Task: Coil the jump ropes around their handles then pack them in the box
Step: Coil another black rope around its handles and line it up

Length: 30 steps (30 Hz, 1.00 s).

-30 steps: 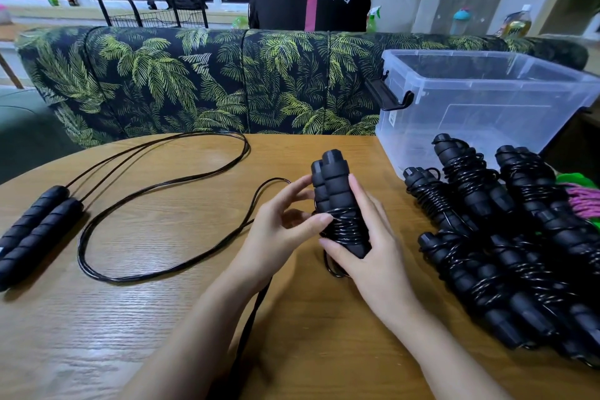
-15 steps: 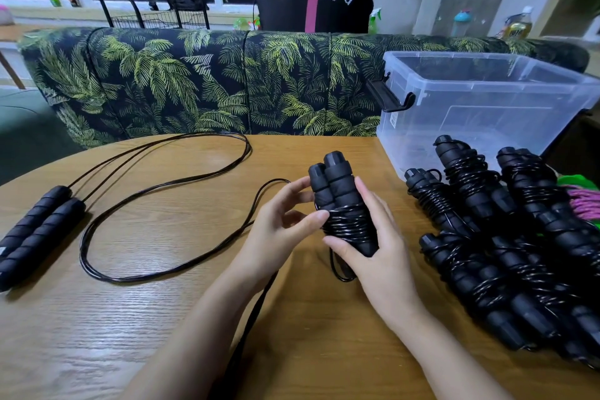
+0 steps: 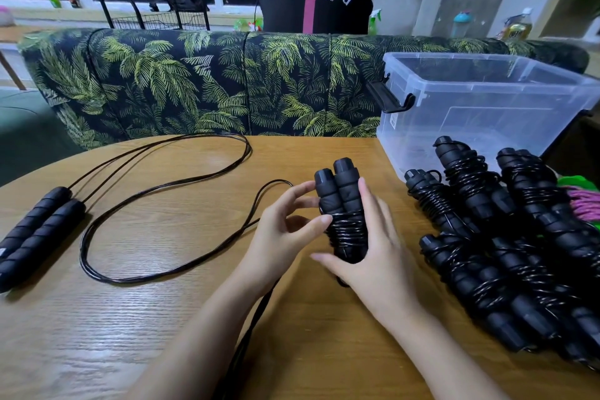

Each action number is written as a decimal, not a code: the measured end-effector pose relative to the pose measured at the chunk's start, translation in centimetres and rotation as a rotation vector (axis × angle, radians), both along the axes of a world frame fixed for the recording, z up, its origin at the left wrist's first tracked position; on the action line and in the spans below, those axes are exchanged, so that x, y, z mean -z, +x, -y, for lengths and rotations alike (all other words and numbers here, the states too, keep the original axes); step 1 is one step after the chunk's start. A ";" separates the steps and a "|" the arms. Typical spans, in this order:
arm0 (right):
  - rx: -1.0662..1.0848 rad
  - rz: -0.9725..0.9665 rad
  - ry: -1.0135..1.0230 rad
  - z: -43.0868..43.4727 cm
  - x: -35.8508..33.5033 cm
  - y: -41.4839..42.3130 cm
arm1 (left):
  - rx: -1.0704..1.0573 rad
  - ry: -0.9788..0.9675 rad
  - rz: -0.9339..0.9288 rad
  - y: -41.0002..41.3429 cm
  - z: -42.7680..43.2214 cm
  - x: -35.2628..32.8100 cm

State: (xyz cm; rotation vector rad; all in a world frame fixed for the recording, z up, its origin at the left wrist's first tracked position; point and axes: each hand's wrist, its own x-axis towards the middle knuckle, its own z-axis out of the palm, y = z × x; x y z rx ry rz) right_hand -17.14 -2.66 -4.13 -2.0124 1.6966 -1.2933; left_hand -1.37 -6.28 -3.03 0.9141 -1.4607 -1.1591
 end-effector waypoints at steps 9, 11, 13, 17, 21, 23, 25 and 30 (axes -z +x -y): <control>0.032 0.039 0.004 0.1 0.4 -0.4 | 0.050 0.009 -0.030 -0.1 -0.1 -0.3; -0.010 0.153 0.036 0.3 0.5 -0.6 | 0.055 0.003 -0.033 0.0 -0.1 -0.4; -0.029 0.193 0.044 0.4 0.6 -0.8 | 0.054 -0.001 -0.038 0.0 -0.2 -0.4; 0.063 0.023 -0.092 0.7 0.7 -0.6 | 0.031 -0.012 -0.042 -0.2 -0.2 -0.2; 0.095 -0.054 -0.148 0.7 0.7 -0.8 | -0.014 -0.041 -0.059 -0.4 -0.2 -0.4; 0.129 -0.131 -0.178 0.5 0.6 -0.7 | -0.020 -0.050 -0.067 -0.5 -0.3 -0.3; 0.170 -0.232 -0.187 0.4 0.5 -0.4 | -0.013 -0.040 -0.069 -0.5 -0.2 -0.1; 0.143 -0.199 -0.182 0.7 0.9 -0.7 | 0.034 -0.032 -0.031 -0.5 -0.4 0.0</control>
